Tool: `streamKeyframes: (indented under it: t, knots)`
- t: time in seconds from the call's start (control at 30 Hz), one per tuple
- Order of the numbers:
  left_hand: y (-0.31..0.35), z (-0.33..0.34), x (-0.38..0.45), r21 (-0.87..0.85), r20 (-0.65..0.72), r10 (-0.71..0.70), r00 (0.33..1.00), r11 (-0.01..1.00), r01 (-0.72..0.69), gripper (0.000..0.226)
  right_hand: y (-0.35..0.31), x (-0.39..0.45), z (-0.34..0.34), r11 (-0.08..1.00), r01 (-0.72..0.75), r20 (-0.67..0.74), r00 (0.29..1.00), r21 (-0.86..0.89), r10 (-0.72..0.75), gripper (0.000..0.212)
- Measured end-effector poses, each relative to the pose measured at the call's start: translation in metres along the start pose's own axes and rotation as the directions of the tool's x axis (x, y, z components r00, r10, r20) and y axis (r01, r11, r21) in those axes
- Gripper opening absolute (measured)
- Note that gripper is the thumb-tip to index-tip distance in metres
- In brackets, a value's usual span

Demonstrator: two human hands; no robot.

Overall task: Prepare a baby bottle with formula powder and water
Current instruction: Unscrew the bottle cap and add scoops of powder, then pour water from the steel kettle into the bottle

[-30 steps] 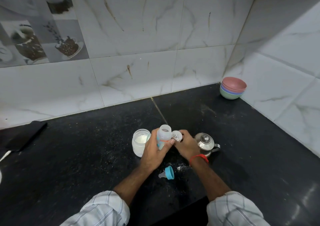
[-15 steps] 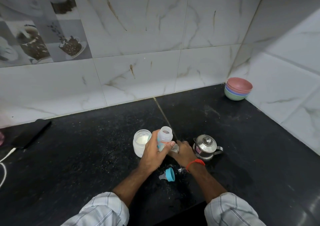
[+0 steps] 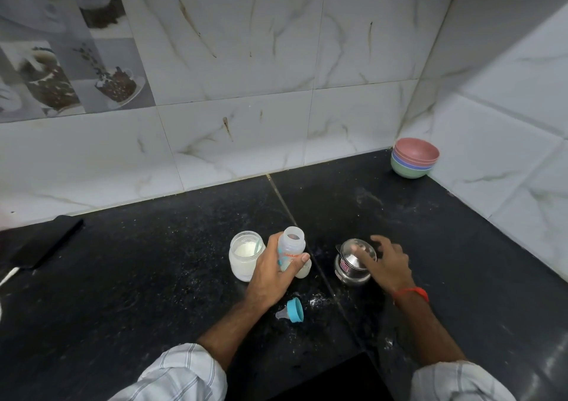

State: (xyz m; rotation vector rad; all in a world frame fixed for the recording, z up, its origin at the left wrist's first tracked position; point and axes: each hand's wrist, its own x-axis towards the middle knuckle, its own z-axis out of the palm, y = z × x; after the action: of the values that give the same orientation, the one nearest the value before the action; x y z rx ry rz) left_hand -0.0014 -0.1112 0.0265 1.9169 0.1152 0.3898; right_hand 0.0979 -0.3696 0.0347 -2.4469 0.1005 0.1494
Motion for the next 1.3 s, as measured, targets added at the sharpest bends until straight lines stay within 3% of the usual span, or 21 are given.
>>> streamKeyframes:
  t: [0.07,0.17,0.37,0.53,0.73,0.87,1.13,1.3]
  knots:
    - [0.0,0.001,0.0,0.003,0.005,-0.004,1.0,1.0,0.004,0.055,0.017,0.0,0.006,0.999,-0.024,0.003,1.0,0.025,0.024,0.062]
    - [0.001,0.003,0.002,0.0,0.009,-0.015,1.0,1.0,0.015,0.057,0.03,-0.004,0.014,0.96,-0.031,-0.079,0.995,0.277,0.055,0.059]
    - [0.002,0.008,0.002,0.009,0.039,-0.037,0.999,0.999,0.037,0.062,0.045,-0.003,0.036,0.773,-0.057,-0.09,0.985,0.632,0.146,0.049]
    - [0.0,0.008,0.002,0.018,0.041,-0.035,0.999,0.999,0.034,0.062,0.046,0.003,0.045,0.64,-0.052,-0.062,0.986,0.767,0.155,0.033]
    - [0.001,0.004,0.0,0.031,0.045,-0.05,0.998,0.998,0.048,0.064,0.027,0.001,0.03,0.596,0.018,-0.102,0.989,0.803,0.107,0.037]
    - [0.004,0.005,0.0,0.026,0.063,-0.054,0.997,0.998,0.052,0.06,-0.009,-0.002,0.006,0.611,0.135,-0.167,0.986,0.78,-0.005,0.038]
    - [0.007,0.004,0.0,0.029,0.088,-0.046,0.995,0.999,0.044,0.053,-0.087,-0.022,-0.044,0.689,0.347,-0.237,0.938,0.636,-0.253,0.038]
    - [0.013,0.001,0.001,0.019,0.052,-0.025,0.998,1.0,0.025,0.051,-0.118,-0.028,-0.057,0.729,0.443,-0.191,0.894,0.521,-0.406,0.036]
